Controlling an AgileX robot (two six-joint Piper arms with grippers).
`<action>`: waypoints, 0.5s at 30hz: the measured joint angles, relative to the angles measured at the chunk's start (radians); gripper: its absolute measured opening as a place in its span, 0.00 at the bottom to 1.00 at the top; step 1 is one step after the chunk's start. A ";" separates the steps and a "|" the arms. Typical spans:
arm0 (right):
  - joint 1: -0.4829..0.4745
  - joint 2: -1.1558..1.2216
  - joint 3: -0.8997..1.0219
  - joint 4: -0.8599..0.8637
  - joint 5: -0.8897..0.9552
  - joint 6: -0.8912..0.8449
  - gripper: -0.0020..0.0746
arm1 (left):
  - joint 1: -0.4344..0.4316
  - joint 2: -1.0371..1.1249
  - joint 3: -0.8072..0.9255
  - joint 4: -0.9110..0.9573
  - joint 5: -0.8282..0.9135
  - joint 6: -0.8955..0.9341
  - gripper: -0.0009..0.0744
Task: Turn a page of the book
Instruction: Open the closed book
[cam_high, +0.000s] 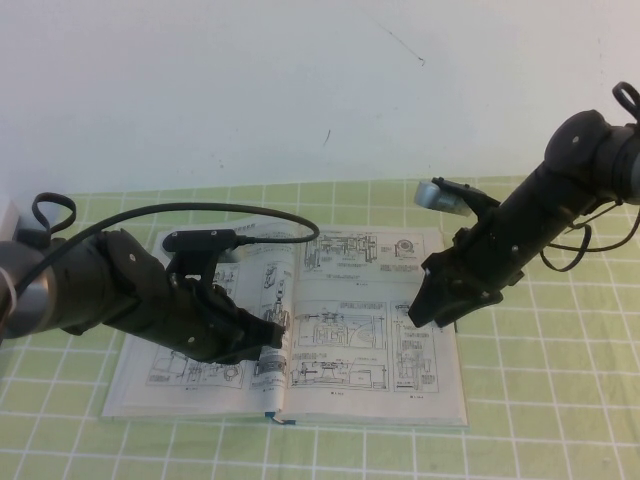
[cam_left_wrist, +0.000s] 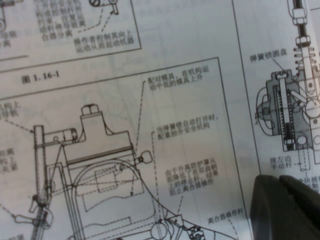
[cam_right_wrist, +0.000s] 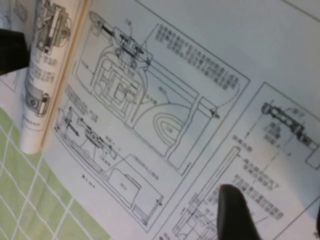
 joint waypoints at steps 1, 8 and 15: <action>0.005 0.000 -0.003 -0.002 -0.004 0.000 0.47 | 0.000 0.000 0.000 0.000 0.000 0.000 0.01; 0.005 0.002 -0.093 -0.133 0.045 0.064 0.47 | 0.000 0.000 0.000 -0.002 0.001 0.000 0.01; 0.007 0.006 -0.107 -0.186 0.074 0.098 0.47 | 0.000 0.000 0.000 -0.004 0.002 0.000 0.01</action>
